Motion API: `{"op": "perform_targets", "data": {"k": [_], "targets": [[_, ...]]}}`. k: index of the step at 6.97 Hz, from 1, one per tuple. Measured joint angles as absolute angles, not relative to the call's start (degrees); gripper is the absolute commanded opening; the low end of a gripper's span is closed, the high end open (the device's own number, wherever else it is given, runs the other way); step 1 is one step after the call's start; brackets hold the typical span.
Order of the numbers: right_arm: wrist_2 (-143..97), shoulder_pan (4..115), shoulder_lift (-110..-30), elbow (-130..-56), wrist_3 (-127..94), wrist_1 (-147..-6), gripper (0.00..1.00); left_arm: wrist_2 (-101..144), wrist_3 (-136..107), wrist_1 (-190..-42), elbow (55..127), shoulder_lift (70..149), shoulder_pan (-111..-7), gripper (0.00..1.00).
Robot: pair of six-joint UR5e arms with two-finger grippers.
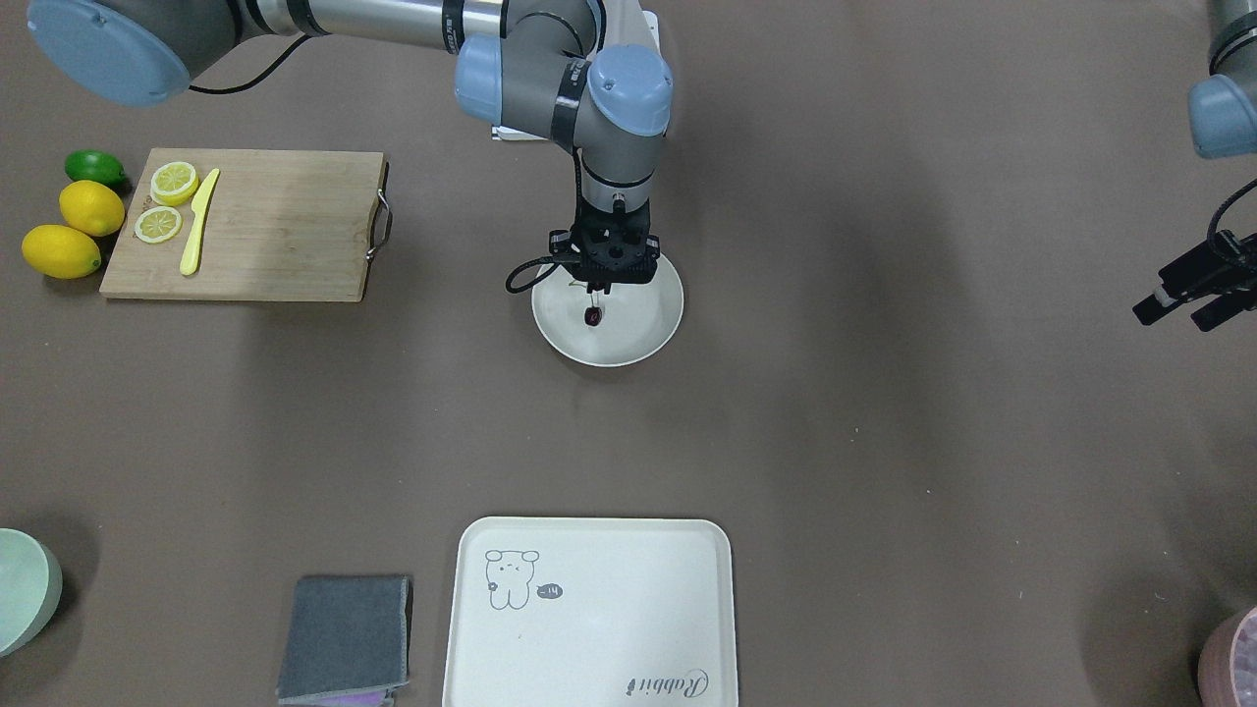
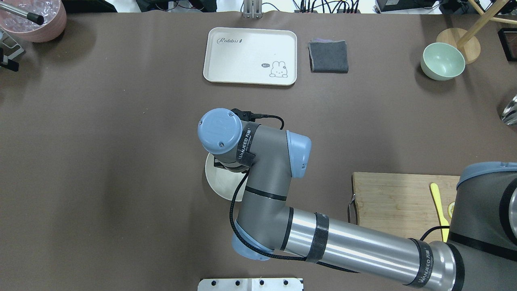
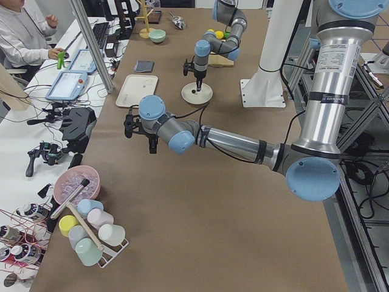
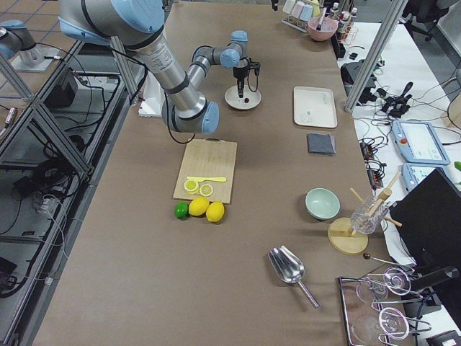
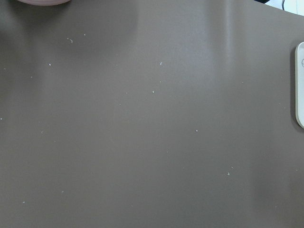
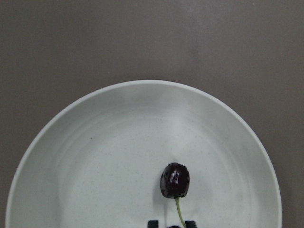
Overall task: Place red cherry on plate
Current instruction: 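Lower the cherry onto the plate and open the right gripper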
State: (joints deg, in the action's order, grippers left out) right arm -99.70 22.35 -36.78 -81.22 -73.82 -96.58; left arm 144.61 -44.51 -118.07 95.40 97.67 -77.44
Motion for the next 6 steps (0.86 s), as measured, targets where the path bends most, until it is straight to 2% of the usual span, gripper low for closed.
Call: {"op": "perform_targets", "data": {"k": [1, 4, 6], "targets": [[-99.5, 21.9, -36.9, -80.9, -74.0, -96.4, 1.0, 144.6, -44.6, -118.0, 95.5, 97.7, -77.4, 0.98], [-99.3, 21.8, -36.8, -82.4, -73.9, -96.6, 1.0, 144.6, -44.6, -118.0, 95.7, 97.7, -77.4, 0.98], [-102.9, 25.9, -37.9, -91.3, -72.1, -103.2, 1.0, 144.7, -44.5, -118.0, 95.5, 97.7, -77.3, 0.98]]}}
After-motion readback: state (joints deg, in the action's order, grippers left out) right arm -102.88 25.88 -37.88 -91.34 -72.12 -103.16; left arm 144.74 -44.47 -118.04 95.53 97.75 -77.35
